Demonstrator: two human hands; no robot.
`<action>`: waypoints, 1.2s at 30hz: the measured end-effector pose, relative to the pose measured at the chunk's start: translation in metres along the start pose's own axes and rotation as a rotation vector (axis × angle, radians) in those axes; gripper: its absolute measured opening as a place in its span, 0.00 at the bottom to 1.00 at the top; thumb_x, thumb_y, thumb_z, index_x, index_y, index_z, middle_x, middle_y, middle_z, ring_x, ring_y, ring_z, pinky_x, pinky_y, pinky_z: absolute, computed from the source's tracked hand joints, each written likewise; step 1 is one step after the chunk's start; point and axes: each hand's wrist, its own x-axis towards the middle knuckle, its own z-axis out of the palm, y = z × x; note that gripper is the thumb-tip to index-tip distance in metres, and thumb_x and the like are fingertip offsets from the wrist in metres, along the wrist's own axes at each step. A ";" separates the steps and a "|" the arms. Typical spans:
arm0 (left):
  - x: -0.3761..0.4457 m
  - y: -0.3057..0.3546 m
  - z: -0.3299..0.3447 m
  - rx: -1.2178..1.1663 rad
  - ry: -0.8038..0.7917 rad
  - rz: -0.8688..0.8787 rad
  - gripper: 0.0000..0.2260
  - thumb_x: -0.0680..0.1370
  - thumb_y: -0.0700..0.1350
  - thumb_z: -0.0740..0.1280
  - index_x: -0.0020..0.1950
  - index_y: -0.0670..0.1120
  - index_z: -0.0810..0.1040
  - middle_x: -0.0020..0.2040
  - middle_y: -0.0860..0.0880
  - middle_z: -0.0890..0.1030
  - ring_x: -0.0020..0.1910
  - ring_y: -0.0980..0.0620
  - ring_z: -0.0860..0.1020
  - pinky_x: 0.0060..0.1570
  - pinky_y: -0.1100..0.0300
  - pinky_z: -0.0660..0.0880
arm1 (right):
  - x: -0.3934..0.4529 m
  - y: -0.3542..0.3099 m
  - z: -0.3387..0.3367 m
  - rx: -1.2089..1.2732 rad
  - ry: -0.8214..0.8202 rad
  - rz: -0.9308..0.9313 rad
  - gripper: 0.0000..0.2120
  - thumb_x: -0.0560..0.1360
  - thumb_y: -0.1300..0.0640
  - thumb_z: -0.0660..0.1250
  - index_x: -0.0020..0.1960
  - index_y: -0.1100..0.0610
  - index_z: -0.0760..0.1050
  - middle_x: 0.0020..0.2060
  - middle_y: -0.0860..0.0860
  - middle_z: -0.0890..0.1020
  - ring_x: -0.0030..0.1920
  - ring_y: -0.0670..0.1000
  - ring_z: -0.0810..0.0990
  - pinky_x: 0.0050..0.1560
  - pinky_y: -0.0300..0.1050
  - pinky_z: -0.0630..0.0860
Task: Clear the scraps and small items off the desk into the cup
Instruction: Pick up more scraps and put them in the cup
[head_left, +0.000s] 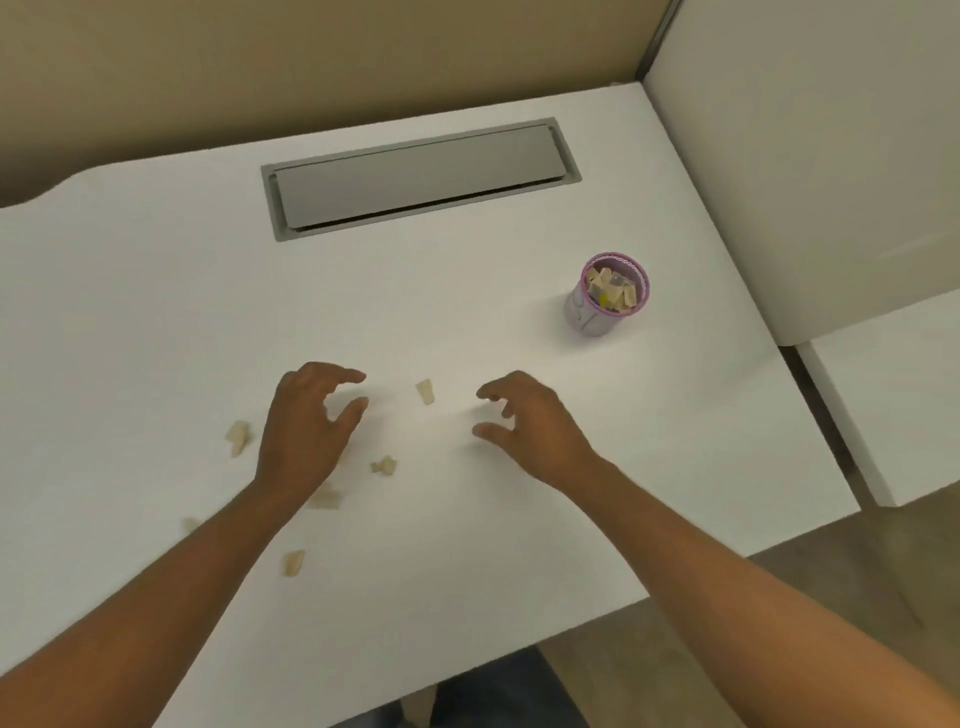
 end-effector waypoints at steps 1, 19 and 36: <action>-0.013 -0.020 -0.010 0.058 0.013 -0.025 0.10 0.78 0.44 0.76 0.58 0.51 0.84 0.58 0.51 0.82 0.57 0.44 0.76 0.53 0.47 0.79 | -0.002 -0.006 0.019 -0.065 -0.103 0.010 0.30 0.70 0.47 0.80 0.68 0.51 0.75 0.62 0.49 0.75 0.57 0.51 0.77 0.60 0.48 0.78; -0.080 -0.109 -0.041 0.012 -0.169 -0.100 0.20 0.81 0.47 0.71 0.73 0.48 0.77 0.65 0.48 0.75 0.67 0.45 0.74 0.65 0.46 0.76 | 0.041 -0.095 0.148 0.041 0.110 -0.211 0.08 0.79 0.61 0.68 0.57 0.54 0.79 0.55 0.47 0.78 0.55 0.45 0.78 0.55 0.41 0.77; -0.104 -0.117 0.000 0.273 -0.166 0.094 0.30 0.85 0.48 0.56 0.84 0.38 0.53 0.86 0.38 0.51 0.85 0.40 0.49 0.81 0.39 0.59 | -0.002 -0.093 0.221 -0.358 -0.110 -0.333 0.26 0.87 0.50 0.49 0.82 0.57 0.56 0.83 0.55 0.54 0.84 0.54 0.47 0.82 0.59 0.52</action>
